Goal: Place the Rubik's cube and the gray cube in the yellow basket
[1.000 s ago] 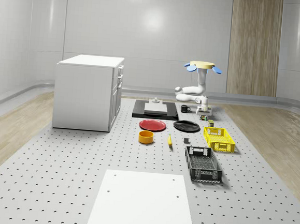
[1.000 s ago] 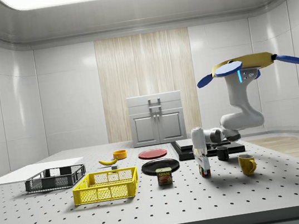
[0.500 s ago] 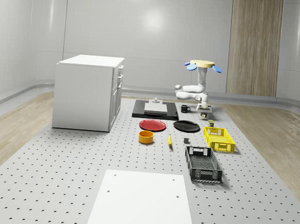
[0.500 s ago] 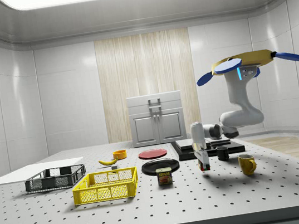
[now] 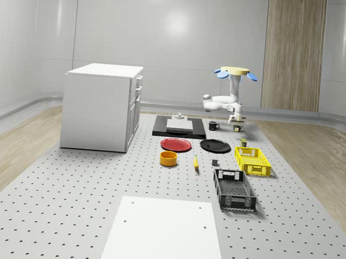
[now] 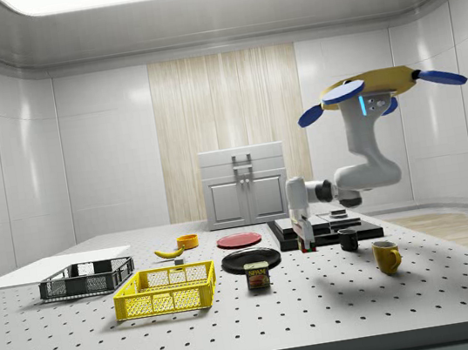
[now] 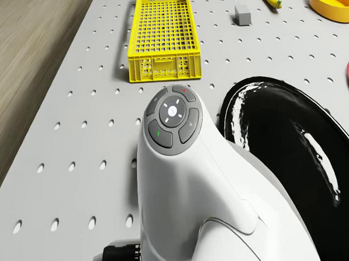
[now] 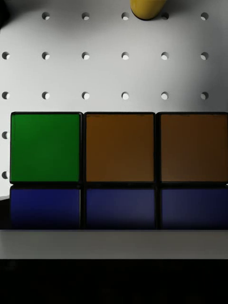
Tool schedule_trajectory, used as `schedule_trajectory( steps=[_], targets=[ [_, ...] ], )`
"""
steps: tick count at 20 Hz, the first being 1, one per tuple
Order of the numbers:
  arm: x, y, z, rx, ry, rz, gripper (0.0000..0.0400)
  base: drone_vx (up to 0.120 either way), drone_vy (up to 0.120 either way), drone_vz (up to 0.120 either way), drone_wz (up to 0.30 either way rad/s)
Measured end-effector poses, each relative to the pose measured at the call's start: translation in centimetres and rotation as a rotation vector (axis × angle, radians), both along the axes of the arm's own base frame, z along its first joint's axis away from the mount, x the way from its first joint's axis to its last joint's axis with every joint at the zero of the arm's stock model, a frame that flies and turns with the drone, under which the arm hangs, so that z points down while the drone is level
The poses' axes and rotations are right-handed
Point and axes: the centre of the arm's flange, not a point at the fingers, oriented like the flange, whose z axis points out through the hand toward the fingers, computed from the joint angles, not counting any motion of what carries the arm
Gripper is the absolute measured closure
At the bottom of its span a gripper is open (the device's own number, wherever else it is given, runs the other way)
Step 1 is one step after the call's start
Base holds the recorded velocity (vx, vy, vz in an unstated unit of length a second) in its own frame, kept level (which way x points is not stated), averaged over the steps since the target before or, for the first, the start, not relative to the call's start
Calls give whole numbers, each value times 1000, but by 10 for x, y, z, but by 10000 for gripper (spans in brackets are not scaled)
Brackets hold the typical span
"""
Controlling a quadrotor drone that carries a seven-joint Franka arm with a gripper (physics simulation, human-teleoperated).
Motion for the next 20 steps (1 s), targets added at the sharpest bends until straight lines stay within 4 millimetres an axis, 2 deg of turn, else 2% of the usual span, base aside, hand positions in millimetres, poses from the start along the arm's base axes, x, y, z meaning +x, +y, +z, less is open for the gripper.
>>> schedule_trajectory(
  steps=[5,20],
  targets=[
    [0,0,-2,0,0,0,75,120,112,0,0],
    [0,0,-3,0,0,0,75,120,0,0,0]
  ],
)
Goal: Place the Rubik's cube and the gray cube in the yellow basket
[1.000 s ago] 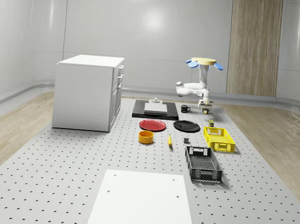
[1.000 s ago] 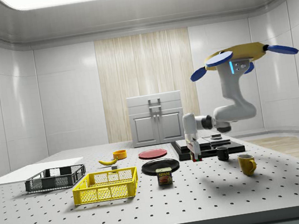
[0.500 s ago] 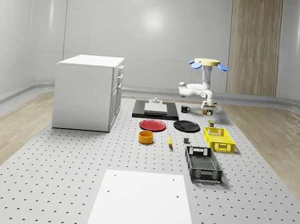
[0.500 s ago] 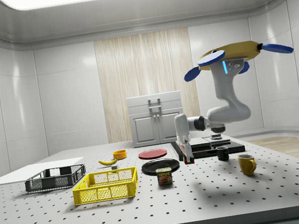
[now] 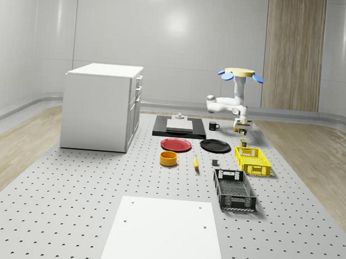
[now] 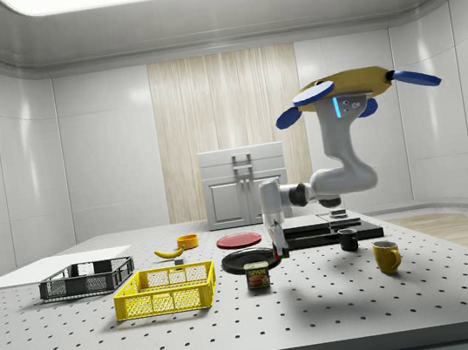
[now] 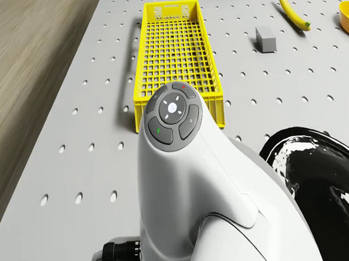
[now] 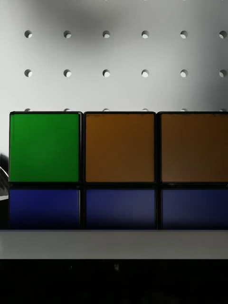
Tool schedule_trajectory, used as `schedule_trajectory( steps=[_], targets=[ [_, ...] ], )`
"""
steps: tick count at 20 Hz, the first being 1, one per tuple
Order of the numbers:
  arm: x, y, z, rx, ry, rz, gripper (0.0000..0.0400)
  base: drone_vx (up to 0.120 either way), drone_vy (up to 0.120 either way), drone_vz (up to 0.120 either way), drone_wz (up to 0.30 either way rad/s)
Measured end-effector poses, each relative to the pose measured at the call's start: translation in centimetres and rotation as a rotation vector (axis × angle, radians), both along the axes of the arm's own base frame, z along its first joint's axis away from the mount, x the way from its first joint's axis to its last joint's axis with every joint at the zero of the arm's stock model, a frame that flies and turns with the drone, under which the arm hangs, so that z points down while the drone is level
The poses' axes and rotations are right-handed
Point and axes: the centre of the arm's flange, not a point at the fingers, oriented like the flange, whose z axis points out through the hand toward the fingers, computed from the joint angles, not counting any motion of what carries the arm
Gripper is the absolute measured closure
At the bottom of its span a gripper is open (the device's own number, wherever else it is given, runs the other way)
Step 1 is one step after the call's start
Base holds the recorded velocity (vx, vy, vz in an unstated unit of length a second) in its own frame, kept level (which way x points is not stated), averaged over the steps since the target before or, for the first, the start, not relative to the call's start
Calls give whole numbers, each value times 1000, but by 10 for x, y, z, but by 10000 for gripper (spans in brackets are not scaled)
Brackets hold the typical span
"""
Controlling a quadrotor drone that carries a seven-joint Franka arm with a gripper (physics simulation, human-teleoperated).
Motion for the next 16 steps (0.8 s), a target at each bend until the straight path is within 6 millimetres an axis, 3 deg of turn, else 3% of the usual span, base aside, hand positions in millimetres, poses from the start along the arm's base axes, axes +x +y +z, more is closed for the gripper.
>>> schedule_trajectory(
  steps=[16],
  targets=[
    [0,0,0,0,0,0,75,120,0,0,0]
  ],
)
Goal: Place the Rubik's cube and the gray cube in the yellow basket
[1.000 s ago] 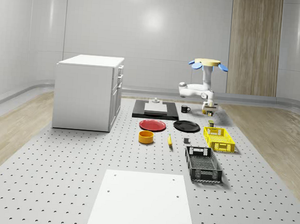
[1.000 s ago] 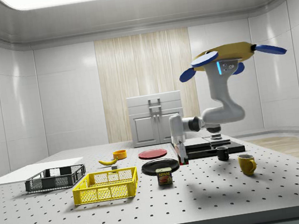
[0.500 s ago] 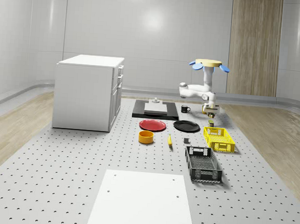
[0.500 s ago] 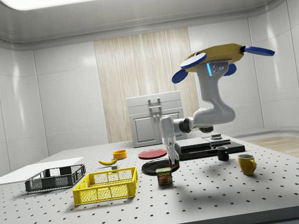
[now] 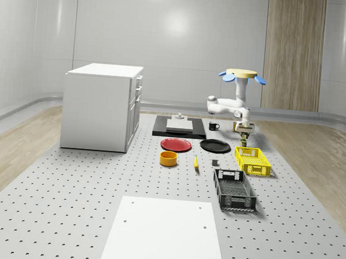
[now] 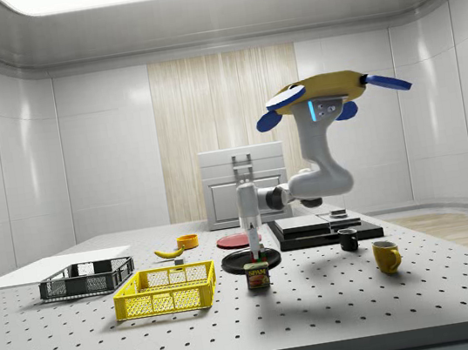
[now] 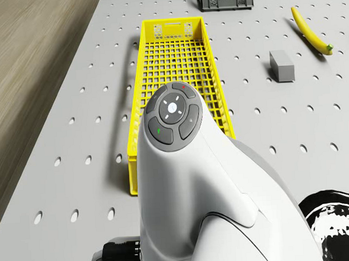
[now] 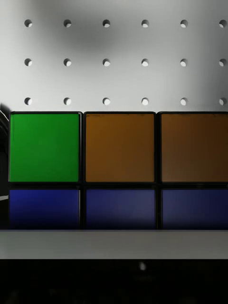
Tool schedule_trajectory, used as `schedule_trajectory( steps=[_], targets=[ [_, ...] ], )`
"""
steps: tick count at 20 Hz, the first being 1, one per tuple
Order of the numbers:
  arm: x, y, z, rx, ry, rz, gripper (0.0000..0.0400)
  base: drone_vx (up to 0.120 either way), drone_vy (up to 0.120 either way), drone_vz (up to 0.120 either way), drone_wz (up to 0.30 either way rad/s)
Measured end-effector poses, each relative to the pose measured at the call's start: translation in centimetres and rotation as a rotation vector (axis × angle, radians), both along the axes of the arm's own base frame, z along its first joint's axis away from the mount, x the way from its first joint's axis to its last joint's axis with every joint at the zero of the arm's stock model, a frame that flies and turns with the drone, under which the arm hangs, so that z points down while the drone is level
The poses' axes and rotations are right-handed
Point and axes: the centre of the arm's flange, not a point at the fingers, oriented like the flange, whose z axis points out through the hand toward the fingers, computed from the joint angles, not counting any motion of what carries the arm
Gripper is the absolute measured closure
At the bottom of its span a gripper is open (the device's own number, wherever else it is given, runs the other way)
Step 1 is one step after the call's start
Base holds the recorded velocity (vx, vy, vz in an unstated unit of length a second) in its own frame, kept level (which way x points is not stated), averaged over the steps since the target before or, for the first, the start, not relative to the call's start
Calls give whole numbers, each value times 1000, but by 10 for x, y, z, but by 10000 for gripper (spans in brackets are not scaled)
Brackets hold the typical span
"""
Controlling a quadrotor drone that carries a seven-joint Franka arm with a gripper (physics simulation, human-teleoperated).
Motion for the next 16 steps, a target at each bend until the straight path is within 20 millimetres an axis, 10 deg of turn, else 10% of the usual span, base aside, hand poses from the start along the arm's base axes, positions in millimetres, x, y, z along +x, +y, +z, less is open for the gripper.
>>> schedule_trajectory(
  steps=[16],
  targets=[
    [0,0,0,0,0,0,75,120,0,0,0]
  ],
)
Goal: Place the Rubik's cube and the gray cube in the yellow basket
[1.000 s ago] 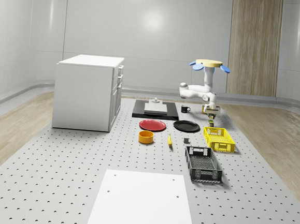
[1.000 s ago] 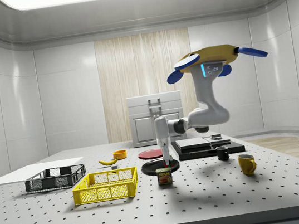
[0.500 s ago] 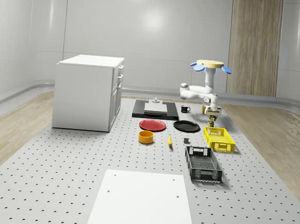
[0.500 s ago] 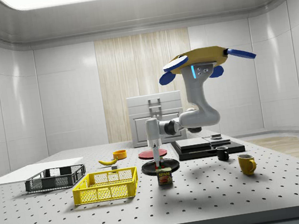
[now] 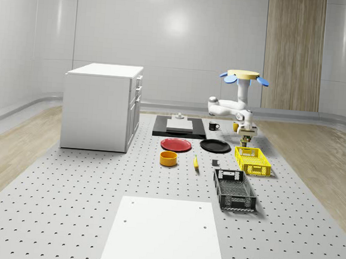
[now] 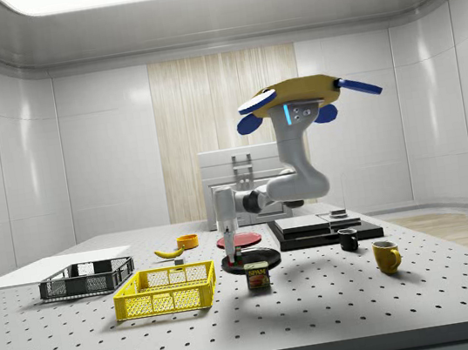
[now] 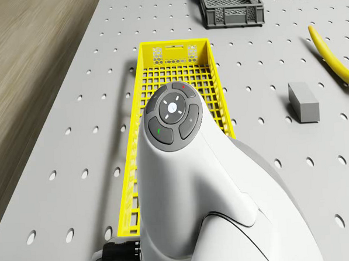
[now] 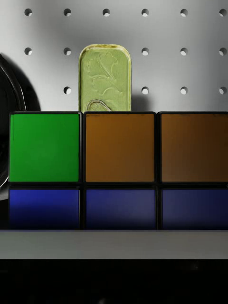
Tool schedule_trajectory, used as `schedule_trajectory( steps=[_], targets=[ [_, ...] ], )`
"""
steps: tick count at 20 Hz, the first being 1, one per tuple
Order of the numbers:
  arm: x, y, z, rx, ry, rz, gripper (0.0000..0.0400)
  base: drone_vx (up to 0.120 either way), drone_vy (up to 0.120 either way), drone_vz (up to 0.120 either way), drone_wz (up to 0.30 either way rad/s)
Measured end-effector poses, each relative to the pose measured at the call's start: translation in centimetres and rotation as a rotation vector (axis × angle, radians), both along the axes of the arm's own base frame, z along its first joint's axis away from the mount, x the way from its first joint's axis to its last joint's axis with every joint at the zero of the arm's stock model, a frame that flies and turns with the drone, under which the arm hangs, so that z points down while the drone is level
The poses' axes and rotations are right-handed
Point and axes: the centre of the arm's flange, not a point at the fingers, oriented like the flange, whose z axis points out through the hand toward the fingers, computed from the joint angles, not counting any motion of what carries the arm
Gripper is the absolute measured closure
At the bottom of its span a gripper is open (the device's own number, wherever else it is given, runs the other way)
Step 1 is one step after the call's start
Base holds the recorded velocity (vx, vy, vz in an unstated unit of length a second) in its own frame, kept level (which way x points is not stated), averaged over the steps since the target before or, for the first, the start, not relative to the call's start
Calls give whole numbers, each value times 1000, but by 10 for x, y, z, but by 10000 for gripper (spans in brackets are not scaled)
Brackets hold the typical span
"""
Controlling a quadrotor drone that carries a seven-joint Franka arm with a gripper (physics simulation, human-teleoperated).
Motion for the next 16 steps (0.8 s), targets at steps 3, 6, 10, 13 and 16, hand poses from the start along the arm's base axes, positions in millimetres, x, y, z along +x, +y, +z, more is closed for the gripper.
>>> schedule_trajectory(
  steps=[3,6,10,13,16],
  targets=[
    [0,0,0,0,0,0,75,120,0,0,0],
    [0,0,0,0,0,0,75,120,0,0,0],
    [0,0,0,0,0,0,75,120,0,0,0],
    [0,0,0,0,0,0,75,120,0,0,0],
    [0,0,0,0,0,0,75,120,0,0,0]
  ],
)
